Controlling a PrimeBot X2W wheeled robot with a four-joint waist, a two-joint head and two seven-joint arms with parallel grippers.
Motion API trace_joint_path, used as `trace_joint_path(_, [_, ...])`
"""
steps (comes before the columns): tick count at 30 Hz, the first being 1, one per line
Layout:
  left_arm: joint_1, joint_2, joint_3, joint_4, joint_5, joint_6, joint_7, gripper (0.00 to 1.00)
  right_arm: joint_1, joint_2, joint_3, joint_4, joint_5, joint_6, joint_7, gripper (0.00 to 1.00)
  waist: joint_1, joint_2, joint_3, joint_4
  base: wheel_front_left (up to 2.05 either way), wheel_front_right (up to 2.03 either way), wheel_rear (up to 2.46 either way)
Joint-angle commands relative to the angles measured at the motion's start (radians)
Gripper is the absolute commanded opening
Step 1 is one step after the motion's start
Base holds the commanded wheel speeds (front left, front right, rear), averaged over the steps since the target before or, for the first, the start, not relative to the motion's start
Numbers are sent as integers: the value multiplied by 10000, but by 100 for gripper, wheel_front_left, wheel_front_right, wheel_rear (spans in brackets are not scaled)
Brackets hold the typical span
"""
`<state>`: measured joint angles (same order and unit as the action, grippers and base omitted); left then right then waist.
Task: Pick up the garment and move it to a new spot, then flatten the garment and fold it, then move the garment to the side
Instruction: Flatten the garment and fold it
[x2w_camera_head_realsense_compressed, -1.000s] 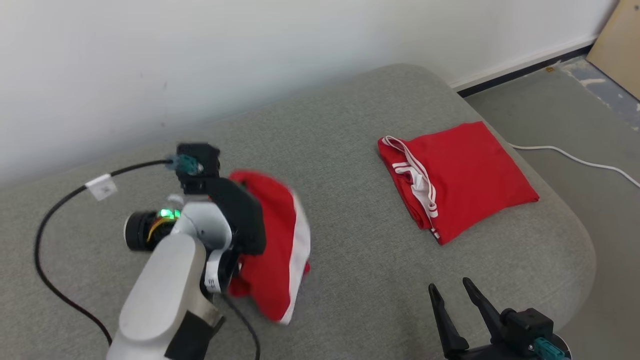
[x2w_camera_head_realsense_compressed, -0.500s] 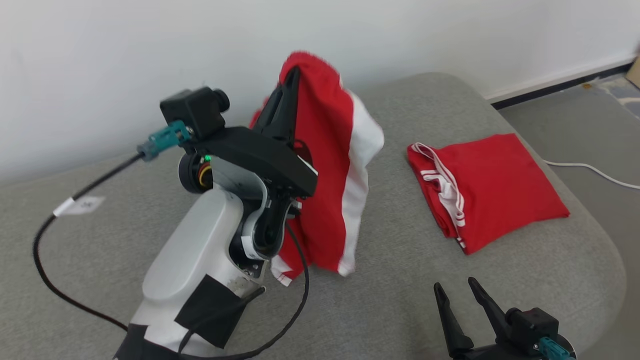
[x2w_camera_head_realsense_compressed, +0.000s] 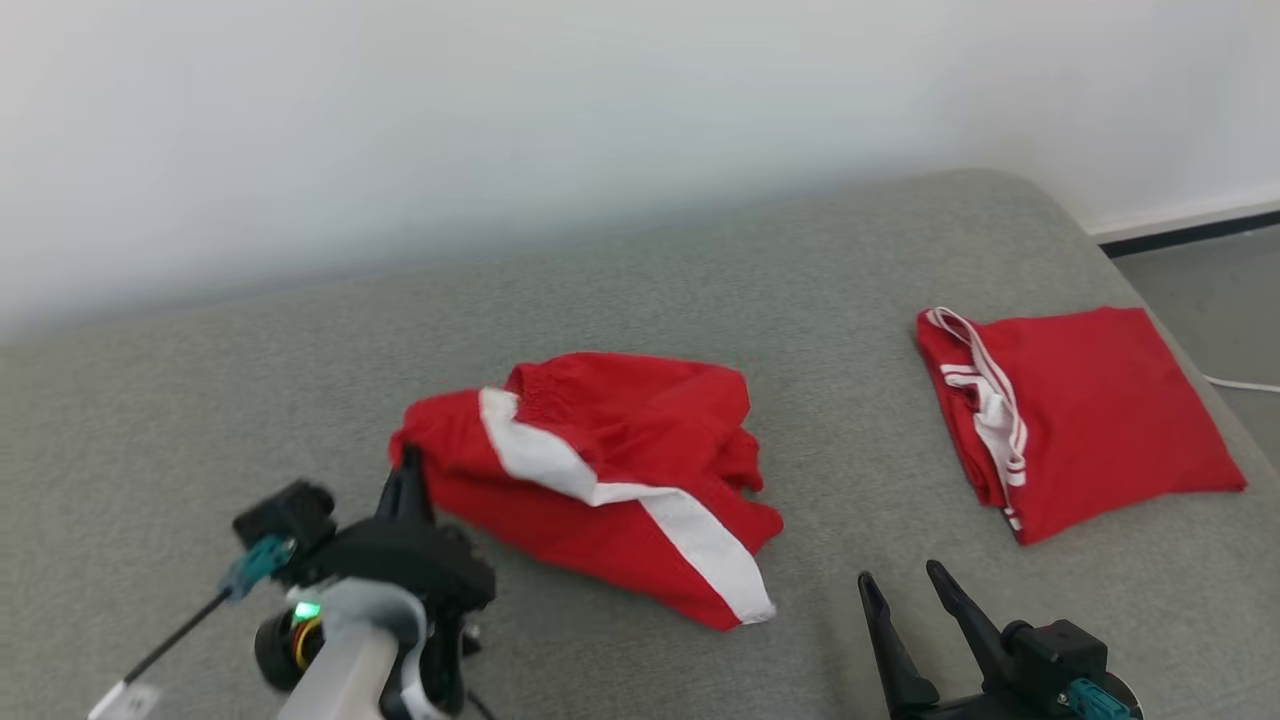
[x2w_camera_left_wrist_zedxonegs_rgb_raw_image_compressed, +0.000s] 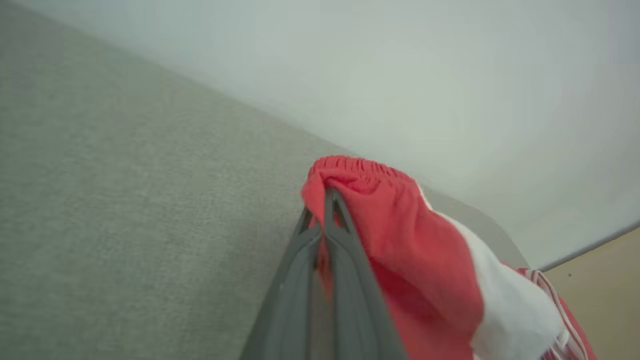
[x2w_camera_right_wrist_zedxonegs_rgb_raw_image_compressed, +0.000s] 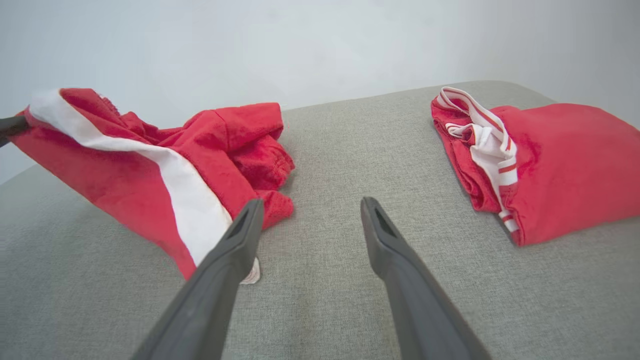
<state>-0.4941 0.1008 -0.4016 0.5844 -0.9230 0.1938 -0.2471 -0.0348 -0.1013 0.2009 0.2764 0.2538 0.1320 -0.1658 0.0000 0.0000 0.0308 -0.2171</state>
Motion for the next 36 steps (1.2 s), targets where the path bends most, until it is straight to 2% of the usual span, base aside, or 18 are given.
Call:
trace_joint_path(1, [369, 44, 225, 45, -59, 32, -108, 0, 117, -24, -10, -24, 8, -25, 38, 100, 0, 0, -2, 335, 0, 0, 0])
trace_joint_path(10, [2221, -257, 1658, -270, 473, 3, -183, 1, 132, -51, 26, -156, -6, -25, 139, 100, 0, 0, -36, 821, 0, 0, 0])
trace_joint_path(12, [2471, -306, 1867, -375, 607, -97, -186, 91, 121, -71, 42, -146, 25, -25, 135, 100, 0, 0, -57, 877, 0, 0, 0])
trace_joint_path(13, [2595, -333, 1989, -442, 690, -119, -187, 100, 119, -74, 45, -139, 35, -25, 144, 100, 0, 0, -69, 902, 0, 0, 0])
trace_joint_path(19, [3240, -439, 2735, -1271, 1513, -649, -179, 100, 188, -104, -26, -148, 46, -25, 181, 100, 0, 0, -195, 1048, 0, 0, 0])
trace_joint_path(26, [3854, -380, 3429, -2575, 2952, -1278, -180, 100, 348, -124, -99, -206, 11, -25, 222, 100, 0, 0, -418, 1146, 0, 0, 0])
trace_joint_path(31, [3917, -114, 3011, -2634, 3755, -1557, -174, 100, 367, -119, -128, -274, -28, -25, 286, 100, 0, 0, -545, 1175, 0, 0, 0])
trace_joint_path(36, [3300, 165, 2232, -2312, 4350, -1695, 681, 100, 419, -135, -76, -294, -10, -25, 305, 100, 0, 0, -606, 1148, 0, 0, 0])
